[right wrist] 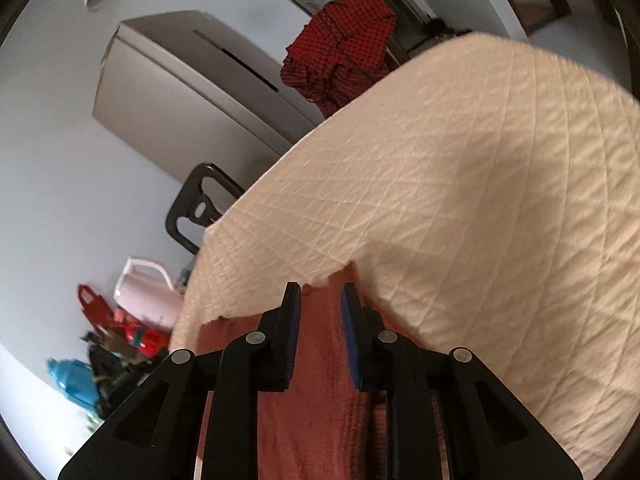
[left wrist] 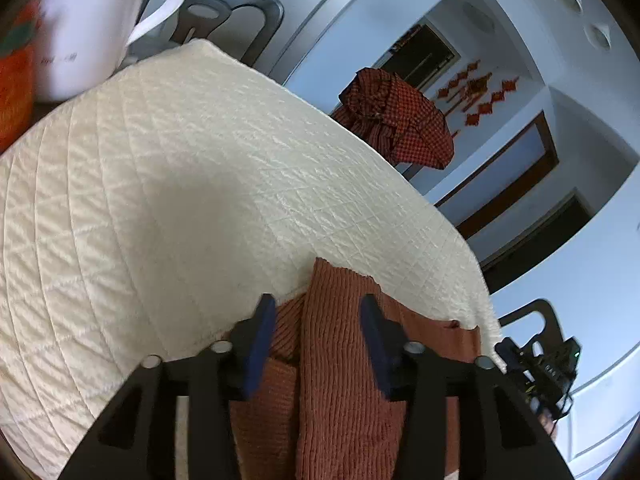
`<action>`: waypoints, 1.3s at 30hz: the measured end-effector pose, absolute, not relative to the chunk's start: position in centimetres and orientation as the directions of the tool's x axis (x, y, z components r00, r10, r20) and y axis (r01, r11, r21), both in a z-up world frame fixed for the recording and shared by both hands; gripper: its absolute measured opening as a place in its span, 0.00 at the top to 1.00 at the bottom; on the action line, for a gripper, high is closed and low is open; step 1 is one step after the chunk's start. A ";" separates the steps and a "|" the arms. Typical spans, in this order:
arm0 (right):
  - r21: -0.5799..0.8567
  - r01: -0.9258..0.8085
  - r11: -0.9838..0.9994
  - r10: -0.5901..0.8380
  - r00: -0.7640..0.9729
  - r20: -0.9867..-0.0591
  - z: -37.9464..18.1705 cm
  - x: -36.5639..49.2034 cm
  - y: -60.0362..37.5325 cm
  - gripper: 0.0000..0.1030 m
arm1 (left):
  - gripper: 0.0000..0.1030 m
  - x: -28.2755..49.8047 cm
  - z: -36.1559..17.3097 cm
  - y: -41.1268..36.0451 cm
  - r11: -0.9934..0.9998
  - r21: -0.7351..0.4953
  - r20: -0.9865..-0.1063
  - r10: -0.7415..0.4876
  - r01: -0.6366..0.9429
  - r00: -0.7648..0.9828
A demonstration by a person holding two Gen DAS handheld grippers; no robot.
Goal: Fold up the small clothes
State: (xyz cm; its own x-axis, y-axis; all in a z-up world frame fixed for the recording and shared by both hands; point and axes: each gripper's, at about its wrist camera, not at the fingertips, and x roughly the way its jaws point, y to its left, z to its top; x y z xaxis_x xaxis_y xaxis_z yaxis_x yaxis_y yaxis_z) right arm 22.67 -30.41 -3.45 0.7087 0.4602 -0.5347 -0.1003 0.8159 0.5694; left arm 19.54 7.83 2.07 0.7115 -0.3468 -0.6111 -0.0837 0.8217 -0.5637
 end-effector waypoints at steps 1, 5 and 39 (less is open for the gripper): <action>0.544 -0.100 0.833 0.443 0.709 -0.548 -3.4 22.8 -30.3 0.75 | 0.49 19.9 2.3 7.6 0.834 -0.545 -0.620 -0.337 -0.080 0.709; 0.463 -0.103 0.880 0.403 0.676 -0.617 -3.8 24.3 -29.3 0.57 | 0.49 22.5 2.3 6.1 0.885 -0.462 -0.673 -0.309 -0.055 0.672; 0.120 -0.272 0.955 0.277 0.665 -0.693 -4.2 12.7 -23.2 0.83 | 0.90 13.0 3.8 -1.3 0.962 -0.220 -0.685 -0.269 0.160 0.677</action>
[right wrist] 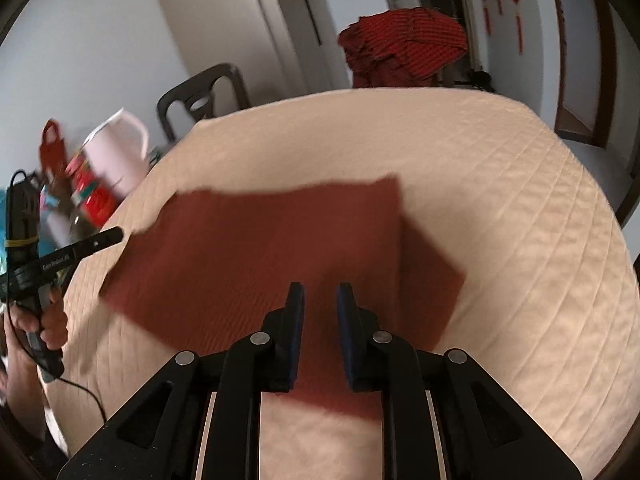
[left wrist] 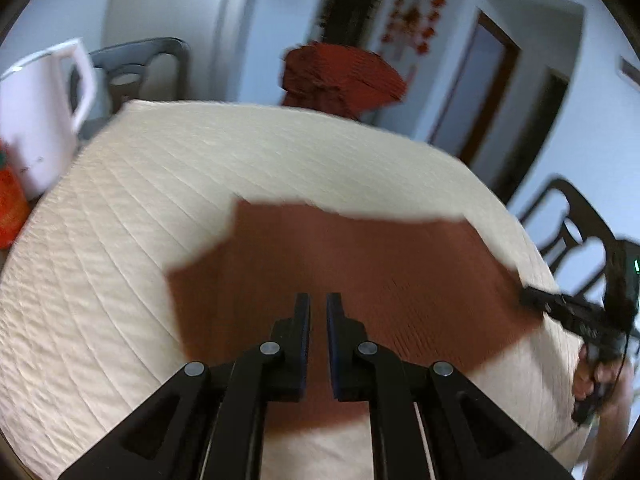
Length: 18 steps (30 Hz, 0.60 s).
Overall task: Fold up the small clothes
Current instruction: 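Open both tools and release the folded sweater onto the table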
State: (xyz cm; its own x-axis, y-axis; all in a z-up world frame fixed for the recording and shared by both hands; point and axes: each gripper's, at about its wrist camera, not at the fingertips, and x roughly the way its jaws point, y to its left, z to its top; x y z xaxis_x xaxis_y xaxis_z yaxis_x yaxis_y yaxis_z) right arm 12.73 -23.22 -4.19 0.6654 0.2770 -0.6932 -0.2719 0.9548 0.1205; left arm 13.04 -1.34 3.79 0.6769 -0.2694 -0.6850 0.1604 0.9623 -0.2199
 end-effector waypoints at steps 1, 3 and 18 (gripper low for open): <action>0.098 -0.260 0.961 0.251 0.661 -0.707 -4.9 12.6 -23.4 0.83 | 0.90 12.9 2.8 -1.8 0.966 -0.193 -0.707 -0.257 0.170 0.659; 0.081 -0.225 0.971 0.213 0.666 -0.715 -5.7 12.6 -24.4 0.87 | 0.89 12.8 1.1 -1.8 0.977 -0.151 -0.731 -0.214 0.152 0.648; 0.038 -0.397 0.917 0.293 0.606 -0.740 -7.2 11.6 -17.2 0.85 | 0.73 11.3 1.8 -8.7 0.954 -0.122 -0.736 -0.272 0.274 0.620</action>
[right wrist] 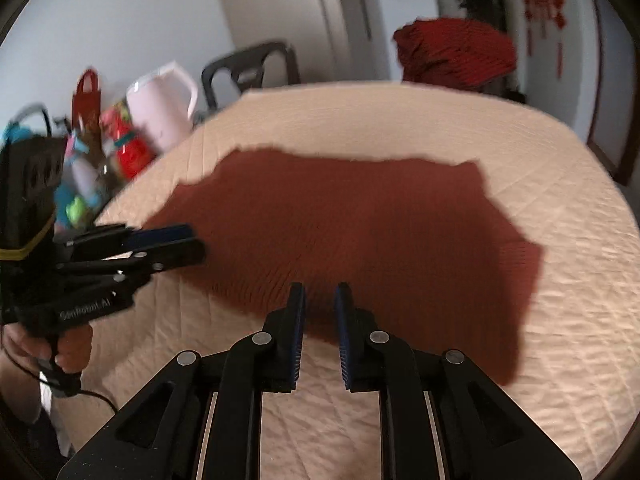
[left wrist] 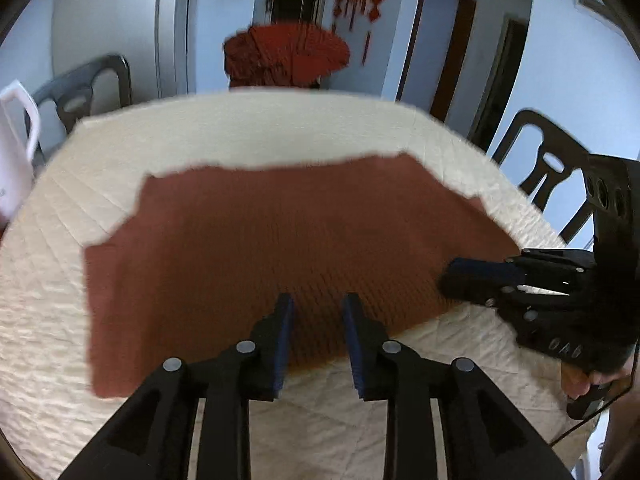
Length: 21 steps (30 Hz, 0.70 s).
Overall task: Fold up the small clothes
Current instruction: 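Open both tools and release the folded sweater onto the table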
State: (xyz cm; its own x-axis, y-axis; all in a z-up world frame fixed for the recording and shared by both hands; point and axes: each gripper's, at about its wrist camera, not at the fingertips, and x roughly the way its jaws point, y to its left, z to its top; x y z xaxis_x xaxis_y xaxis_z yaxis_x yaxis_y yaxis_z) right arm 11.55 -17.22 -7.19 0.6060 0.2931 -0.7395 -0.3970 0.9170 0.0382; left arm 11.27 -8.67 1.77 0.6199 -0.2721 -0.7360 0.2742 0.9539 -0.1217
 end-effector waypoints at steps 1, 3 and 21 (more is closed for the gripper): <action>0.058 -0.398 0.915 0.308 0.600 -0.739 -7.5 11.7 -17.5 0.85 | 0.73 11.6 1.0 -8.8 0.957 -0.116 -0.750 -0.260 0.265 0.608; 0.072 -0.394 0.916 0.319 0.609 -0.727 -6.9 11.5 -18.4 0.85 | 0.73 11.2 1.2 -8.8 0.958 -0.101 -0.743 -0.252 0.268 0.620; 0.159 -0.183 0.970 0.242 0.690 -0.682 -6.0 11.8 -25.7 0.85 | 0.72 10.7 1.5 -2.9 1.000 -0.026 -0.730 -0.031 0.018 0.683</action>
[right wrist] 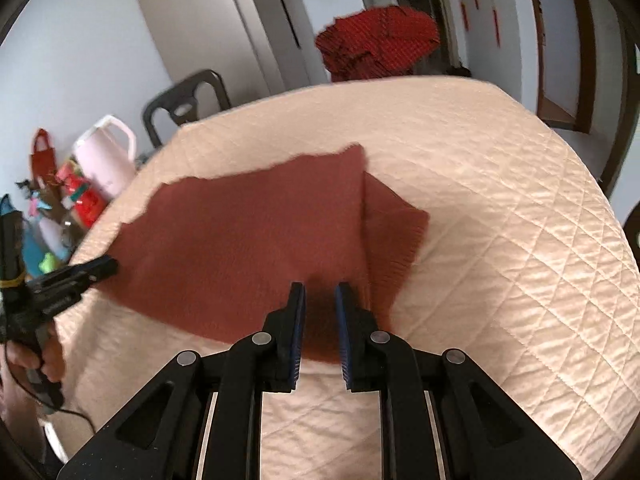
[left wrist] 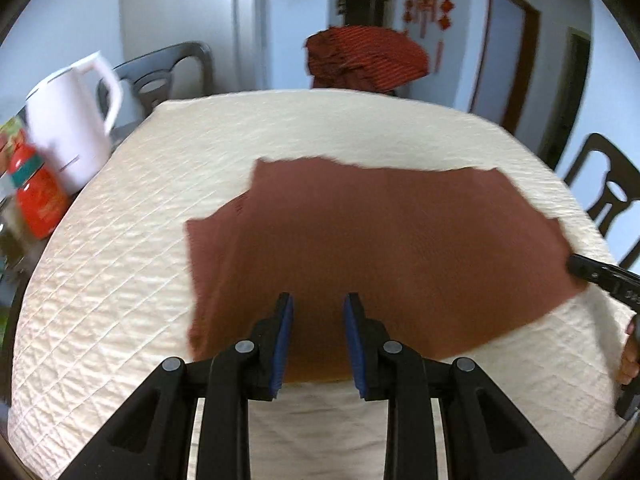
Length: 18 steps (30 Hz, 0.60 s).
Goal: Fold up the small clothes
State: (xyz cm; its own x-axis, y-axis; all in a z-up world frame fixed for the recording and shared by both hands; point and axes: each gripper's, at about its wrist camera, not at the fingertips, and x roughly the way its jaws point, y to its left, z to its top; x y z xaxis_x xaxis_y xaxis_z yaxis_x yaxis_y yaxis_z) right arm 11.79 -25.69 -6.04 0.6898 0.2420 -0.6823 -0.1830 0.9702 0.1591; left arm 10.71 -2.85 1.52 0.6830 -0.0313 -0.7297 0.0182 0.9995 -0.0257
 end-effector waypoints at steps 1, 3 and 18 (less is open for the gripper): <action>0.168 -0.181 0.969 0.247 0.693 -0.677 -5.9 11.7 -26.0 0.85 | 0.72 10.9 1.3 -2.7 0.999 -0.034 -0.731 -0.035 0.015 0.681; 0.162 -0.179 0.970 0.242 0.694 -0.678 -5.9 11.6 -26.1 0.85 | 0.72 10.6 1.1 -2.4 0.999 -0.046 -0.724 -0.045 0.017 0.688; 0.037 -0.207 0.978 0.177 0.721 -0.670 -4.8 13.5 -23.7 0.81 | 0.63 12.1 2.0 -1.4 1.000 -0.020 -0.700 -0.001 -0.019 0.714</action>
State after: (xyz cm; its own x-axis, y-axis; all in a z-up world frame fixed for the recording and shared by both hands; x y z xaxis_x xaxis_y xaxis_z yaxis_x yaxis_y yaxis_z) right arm 13.48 -23.67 -4.83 0.7212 0.1774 -0.6696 -0.2066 0.9777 0.0366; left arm 12.07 -1.35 2.04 0.7138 -0.0006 -0.7003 -0.0186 0.9996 -0.0199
